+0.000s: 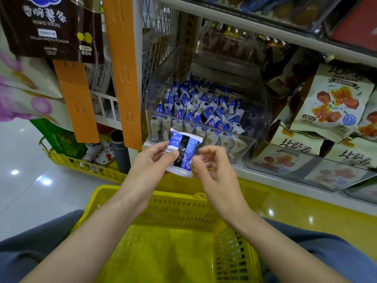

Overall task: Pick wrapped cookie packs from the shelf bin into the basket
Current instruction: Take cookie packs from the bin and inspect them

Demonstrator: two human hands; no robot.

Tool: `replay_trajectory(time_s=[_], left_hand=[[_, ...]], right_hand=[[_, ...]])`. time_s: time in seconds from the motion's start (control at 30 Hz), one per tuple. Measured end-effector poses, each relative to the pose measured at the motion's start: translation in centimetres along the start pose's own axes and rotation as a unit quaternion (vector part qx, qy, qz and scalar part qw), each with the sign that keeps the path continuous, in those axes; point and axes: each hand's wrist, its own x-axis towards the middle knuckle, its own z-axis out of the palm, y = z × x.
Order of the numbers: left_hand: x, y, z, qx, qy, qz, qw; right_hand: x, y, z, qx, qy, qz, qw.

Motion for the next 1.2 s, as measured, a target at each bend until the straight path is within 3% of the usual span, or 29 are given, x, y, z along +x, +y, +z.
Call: replay_trajectory(time_s=[0.1, 0.2, 0.27, 0.43, 0.6, 0.8, 1.0, 1.07, 1.2], left_hand=[[-0.2, -0.2, 0.4, 0.018, -0.055, 0.021, 0.998], [-0.1, -0.8, 0.8, 0.157, -0.009, 0.126, 0.979], [-0.2, -1.2, 1.0, 0.237, 0.029, 0.189, 0.953], [-0.4, -1.5, 0.7, 0.313, 0.009, 0.239, 0.919], [-0.2, -1.4, 0.4, 0.339, -0.04, 0.23, 0.911], [-0.6, -1.3, 0.2, 0.395, 0.005, 0.244, 0.886], [-0.5, -1.1, -0.3, 0.509, 0.036, 0.263, 0.819], [-0.4, -1.2, -0.3, 0.501, 0.038, 0.267, 0.823], [-0.2, -1.1, -0.1, 0.405, 0.034, 0.25, 0.879]], right_hand=[[0.7, 0.0, -0.5, 0.133, -0.044, 0.156, 0.978], [0.8, -0.1, -0.7, 0.175, -0.074, 0.184, 0.965], [0.9, 0.0, -0.6, 0.186, -0.051, 0.183, 0.964], [0.7, 0.3, -0.3, 0.178, -0.043, 0.171, 0.968], [0.8, 0.5, -0.2, 0.175, -0.036, 0.137, 0.974], [0.5, 0.8, 0.3, 0.084, -0.055, 0.074, 0.992], [-0.2, 1.1, 0.6, 0.005, -0.074, 0.016, 0.997], [-0.2, 1.1, 0.5, 0.0, -0.078, 0.01, 0.997], [0.2, 1.1, 0.2, 0.005, -0.085, 0.011, 0.996]])
